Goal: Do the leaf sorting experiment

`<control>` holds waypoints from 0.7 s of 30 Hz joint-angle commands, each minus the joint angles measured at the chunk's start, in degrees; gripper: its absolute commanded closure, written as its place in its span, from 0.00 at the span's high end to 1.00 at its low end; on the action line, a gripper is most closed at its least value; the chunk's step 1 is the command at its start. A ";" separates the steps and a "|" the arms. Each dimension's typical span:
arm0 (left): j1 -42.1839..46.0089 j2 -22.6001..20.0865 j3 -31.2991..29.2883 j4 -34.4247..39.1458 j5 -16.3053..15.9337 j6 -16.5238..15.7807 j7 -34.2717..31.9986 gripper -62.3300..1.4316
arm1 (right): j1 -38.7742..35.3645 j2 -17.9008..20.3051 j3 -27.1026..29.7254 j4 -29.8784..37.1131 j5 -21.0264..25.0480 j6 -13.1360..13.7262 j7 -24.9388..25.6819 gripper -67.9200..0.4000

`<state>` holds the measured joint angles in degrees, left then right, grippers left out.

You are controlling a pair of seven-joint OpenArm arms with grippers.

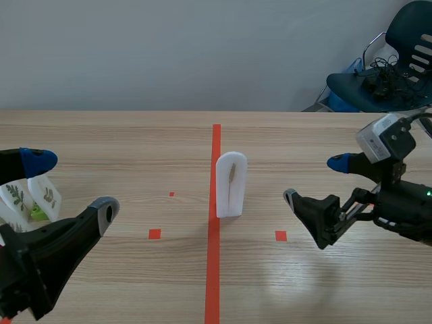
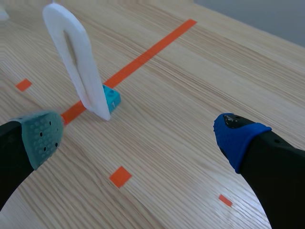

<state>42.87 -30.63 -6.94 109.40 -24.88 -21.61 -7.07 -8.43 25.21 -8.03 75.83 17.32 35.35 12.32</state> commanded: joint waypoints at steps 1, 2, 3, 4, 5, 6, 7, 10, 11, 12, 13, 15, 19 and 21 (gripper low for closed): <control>-0.20 0.11 0.17 0.81 -0.37 -0.17 -0.63 1.00 | 0.98 -0.46 -0.17 0.63 0.61 -2.08 1.14 1.00; -0.20 0.13 0.17 0.81 -0.37 -0.17 -0.63 1.00 | 1.05 -1.03 -0.66 0.63 0.57 -3.17 1.14 1.00; -0.20 0.13 0.17 0.81 -0.37 -0.17 -0.61 1.00 | 1.20 -1.44 -1.16 0.57 -0.22 -3.45 1.16 1.00; -0.20 0.13 0.17 0.81 -0.37 -0.17 -0.63 1.00 | 1.64 -1.79 -1.73 0.52 -1.46 -3.41 1.16 1.00; -0.20 0.13 0.17 0.81 -0.37 -0.17 -0.63 1.00 | 2.03 -2.03 -2.38 0.48 -2.89 -3.43 1.18 1.00; -0.20 0.13 0.17 0.81 -0.37 -0.17 -0.61 1.00 | 2.62 -2.08 -3.21 0.48 -3.85 -3.43 1.42 1.00; -0.20 0.13 0.17 0.81 -0.37 -0.17 -0.61 1.00 | 3.23 -2.05 -4.22 0.44 -4.63 -3.43 2.01 1.00; -0.20 0.13 0.17 0.81 -0.37 -0.17 -0.63 1.00 | 5.22 -2.05 -6.97 0.44 -8.59 -3.43 3.21 1.00; -0.20 0.13 0.17 0.81 -0.37 -0.17 -0.63 1.00 | 5.81 -2.05 -7.89 0.37 -9.88 -3.45 3.30 1.00; -0.20 0.13 0.17 0.81 -0.37 -0.15 -0.63 1.00 | 6.49 -2.05 -8.70 0.15 -11.04 -3.45 3.63 1.00; -0.20 0.13 0.17 0.81 -0.37 -0.15 -0.63 1.00 | 7.08 -2.05 -9.42 -0.31 -11.89 -3.76 3.93 1.00; -0.20 0.13 0.17 0.81 -0.37 -0.15 -0.63 1.00 | 8.33 -2.14 -10.80 -1.81 -12.24 -5.68 4.79 1.00; -0.20 0.13 0.17 0.81 -0.37 -0.15 -0.63 1.00 | 11.06 -3.93 -11.56 -7.23 -12.24 -6.93 6.67 1.00; -0.20 0.13 0.17 0.81 -0.37 -0.15 -0.63 1.00 | 12.35 -5.33 -11.56 -9.97 -12.26 -6.86 7.76 1.00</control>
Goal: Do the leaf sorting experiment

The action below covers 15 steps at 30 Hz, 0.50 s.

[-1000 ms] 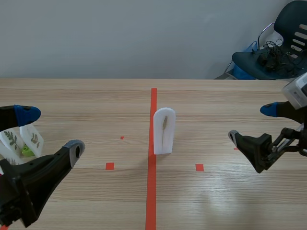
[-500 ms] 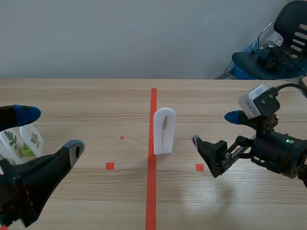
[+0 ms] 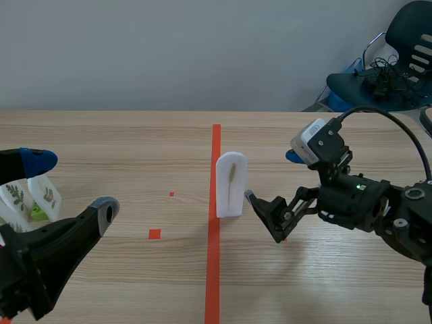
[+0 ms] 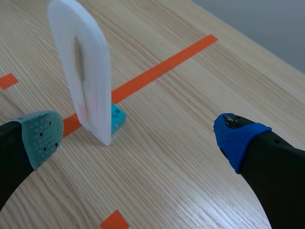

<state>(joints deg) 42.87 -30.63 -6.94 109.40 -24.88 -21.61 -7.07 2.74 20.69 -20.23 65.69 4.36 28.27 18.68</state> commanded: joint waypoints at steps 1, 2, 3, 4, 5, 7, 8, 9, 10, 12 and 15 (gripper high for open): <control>-0.20 0.13 0.17 0.81 -0.37 -0.15 -0.63 1.00 | 1.88 -1.49 0.63 -0.94 0.70 0.22 2.34 1.00; -0.20 0.13 0.17 0.81 -0.37 -0.15 -0.63 1.00 | 2.47 -2.25 0.63 -2.03 0.68 0.22 2.97 1.00; -0.20 0.13 0.17 0.81 -0.37 -0.15 -0.63 1.00 | 3.06 -2.91 0.59 -2.80 0.15 0.24 3.39 1.00; -0.20 0.13 0.17 0.81 -0.37 -0.15 -0.63 1.00 | 3.65 -3.48 0.50 -3.39 -0.50 0.22 3.56 1.00; -0.20 0.13 0.17 0.81 -0.37 -0.15 -0.61 1.00 | 4.11 -3.93 0.11 -3.87 -1.27 0.22 3.56 1.00; -0.20 0.13 0.17 0.81 -0.37 -0.15 -0.61 1.00 | 4.85 -4.46 -1.25 -4.48 -2.03 0.07 3.56 1.00; -0.20 0.13 0.17 0.81 -0.37 -0.15 -0.63 1.00 | 5.09 -4.70 -2.05 -4.68 -2.49 -0.33 3.56 1.00; -0.20 0.13 0.17 0.81 -0.37 -0.15 -0.63 1.00 | 5.27 -4.92 -2.82 -4.87 -2.89 -1.07 3.54 1.00; -0.20 0.13 0.17 0.81 -0.37 -0.15 -0.63 1.00 | 5.38 -5.14 -3.65 -5.14 -3.04 -1.99 3.58 1.00; -0.20 0.13 0.17 0.81 -0.37 -0.15 -0.63 1.00 | 5.68 -5.35 -5.31 -5.51 -3.15 -3.85 3.80 1.00; -0.20 0.13 0.17 0.81 -0.37 -0.15 -0.63 1.00 | 5.99 -5.97 -6.95 -5.92 -4.76 -4.98 3.96 1.00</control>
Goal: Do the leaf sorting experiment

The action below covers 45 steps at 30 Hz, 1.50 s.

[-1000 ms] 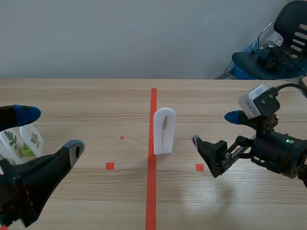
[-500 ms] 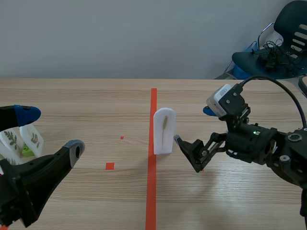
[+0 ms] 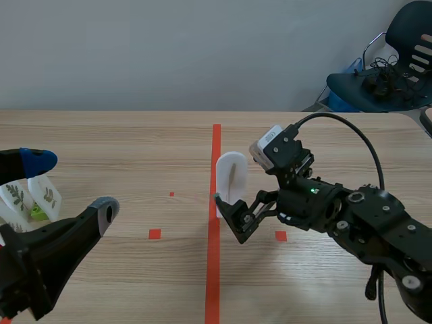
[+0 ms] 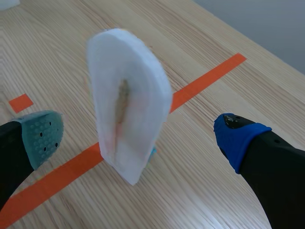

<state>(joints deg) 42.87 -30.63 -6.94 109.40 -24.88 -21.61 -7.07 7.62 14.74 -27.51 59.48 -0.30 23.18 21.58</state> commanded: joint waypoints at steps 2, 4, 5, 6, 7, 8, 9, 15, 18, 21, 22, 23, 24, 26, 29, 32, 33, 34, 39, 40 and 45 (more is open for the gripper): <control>-0.20 0.13 0.17 0.81 -0.37 -0.15 -0.63 1.00 | 1.14 -0.37 -0.57 0.11 -1.27 0.02 1.55 1.00; -0.20 0.13 0.17 0.81 -0.37 -0.15 -0.61 1.00 | 1.14 -0.59 -1.46 0.11 -1.27 -0.55 1.73 1.00; -0.20 0.13 0.17 0.81 -0.37 -0.15 -0.61 1.00 | 1.11 -0.66 -1.79 0.11 -1.27 -1.18 1.70 0.96; -0.20 0.13 0.17 0.81 -0.37 -0.15 -0.61 1.00 | 1.11 -0.66 -2.03 0.11 -1.27 -1.36 1.70 0.92; -0.20 0.13 0.17 0.81 -0.37 -0.15 -0.61 1.00 | 1.09 -0.63 -2.14 0.11 -1.27 -1.36 1.70 0.87; -0.20 0.13 0.17 0.81 -0.37 -0.15 -0.61 1.00 | 1.05 -0.63 -2.14 0.11 -1.27 -1.36 1.70 0.81; -0.20 0.13 0.17 0.81 -0.37 -0.15 -0.61 1.00 | 0.96 -0.63 -2.14 0.11 -1.27 -1.36 1.73 0.76; -0.20 0.13 0.17 0.81 -0.37 -0.15 -0.61 1.00 | 0.63 -0.59 -2.14 0.13 -1.25 -1.36 1.92 0.47; -0.20 0.13 0.17 0.81 -0.37 -0.15 -0.61 1.00 | 0.63 -0.24 -2.14 0.13 -1.25 -1.31 1.92 0.39; -0.20 0.13 0.17 0.81 -0.37 -0.15 -0.61 1.00 | 0.63 0.50 -2.14 0.13 -1.25 -1.31 1.92 0.30; -0.20 0.13 0.17 0.81 -0.37 -0.15 -0.61 1.00 | 0.61 0.76 -2.14 0.13 -1.25 -1.31 1.97 0.28; -0.20 0.13 0.17 0.81 -0.37 -0.15 -0.61 1.00 | 0.61 1.01 -2.14 0.13 -1.22 -1.31 1.99 0.25; -0.20 0.13 0.17 0.81 -0.37 -0.15 -0.61 1.00 | 0.61 1.22 -2.14 0.13 -1.22 -1.31 2.01 0.23; -0.20 0.13 0.17 0.81 -0.37 -0.15 -0.61 1.00 | 0.61 1.49 -2.14 0.13 -1.22 -1.29 2.23 0.20; -0.20 0.13 0.17 0.81 -0.37 -0.15 -0.61 1.00 | 0.61 1.81 -2.14 0.13 -1.22 -1.22 3.15 0.15; -0.20 0.13 0.17 0.81 -0.37 -0.15 -0.61 1.00 | 0.61 1.99 -2.12 0.15 -1.22 -1.09 4.76 0.07; -0.20 0.13 0.17 0.81 -0.37 -0.15 -0.61 1.00 | 0.61 2.08 -2.12 0.26 -1.22 -1.07 4.81 0.05; -0.20 0.13 0.17 0.81 -0.37 -0.15 -0.61 1.00 | 0.61 2.08 -2.12 0.46 -1.22 -1.07 4.98 0.04; -0.20 0.13 0.17 0.81 -0.37 -0.15 -0.61 1.00 | -0.02 2.62 -2.01 3.72 -1.18 -0.83 4.92 0.03; -0.20 0.13 0.17 0.81 -0.37 -0.15 -0.61 1.00 | -0.39 3.06 -2.01 5.27 -0.94 -0.76 4.90 0.03; -0.20 0.13 0.17 0.81 -0.37 -0.15 -0.63 1.00 | -5.29 6.54 0.79 16.48 0.59 -0.61 3.08 0.03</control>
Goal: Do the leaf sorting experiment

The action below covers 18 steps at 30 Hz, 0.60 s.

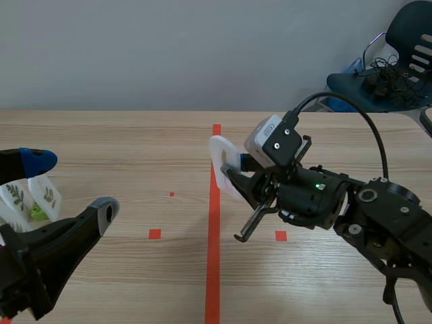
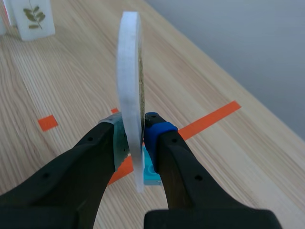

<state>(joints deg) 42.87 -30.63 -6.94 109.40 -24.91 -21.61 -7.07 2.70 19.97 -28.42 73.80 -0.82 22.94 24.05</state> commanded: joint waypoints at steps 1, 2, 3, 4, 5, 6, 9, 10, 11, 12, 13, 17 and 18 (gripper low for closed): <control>-0.20 0.13 0.17 0.81 -0.35 -0.15 -0.63 1.00 | -1.66 2.12 2.82 4.59 2.01 -0.37 -0.07 0.03; -0.20 0.13 0.17 0.81 -0.35 -0.15 -0.63 1.00 | -3.10 2.95 4.11 6.99 3.32 -0.37 -1.03 0.03; -0.20 0.13 0.17 0.81 -0.35 -0.15 -0.63 1.00 | -4.37 3.69 5.40 8.96 4.50 -0.39 -1.88 0.03; -0.20 0.13 0.17 0.81 -0.35 -0.15 -0.63 1.00 | -5.79 4.39 6.93 10.80 5.79 -0.39 -2.80 0.03; -0.20 0.13 0.17 0.81 -0.35 -0.15 -0.63 1.00 | -7.06 4.92 8.52 12.37 7.19 -0.39 -3.74 0.03; -0.20 0.13 0.17 0.81 -0.35 -0.15 -0.63 1.00 | -8.37 5.40 10.23 13.73 8.63 -0.39 -4.72 0.03; -0.20 0.13 0.17 0.81 -0.35 -0.15 -0.61 1.00 | -11.93 6.10 15.69 16.48 13.73 -0.35 -7.87 0.03; -0.20 0.13 0.17 0.81 -0.35 -0.15 -0.63 1.00 | -13.09 6.10 17.62 17.07 15.67 -0.22 -8.90 0.03; -0.20 0.13 0.17 0.81 -0.35 -0.15 -0.63 1.00 | -14.19 6.08 19.56 17.46 17.38 -0.20 -9.84 0.03; -0.20 0.13 0.17 0.81 -0.35 -0.15 -0.63 1.00 | -15.19 6.08 21.44 17.68 19.19 -0.20 -10.82 0.03; -0.20 0.13 0.17 0.81 -0.35 -0.15 -0.63 1.00 | -16.11 6.08 23.32 17.70 20.96 -0.20 -11.87 0.03; -0.20 0.13 0.17 0.81 -0.35 -0.15 -0.63 1.00 | -19.61 6.08 30.99 17.70 26.77 -0.20 -16.44 0.04; -0.20 0.13 0.17 0.81 -0.35 -0.15 -0.63 1.00 | -20.35 6.08 32.81 17.70 27.52 -0.22 -17.22 0.04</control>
<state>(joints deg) 42.87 -30.63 -6.94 109.40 -24.88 -21.61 -7.07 -18.17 25.85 3.92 91.66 26.06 22.92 5.96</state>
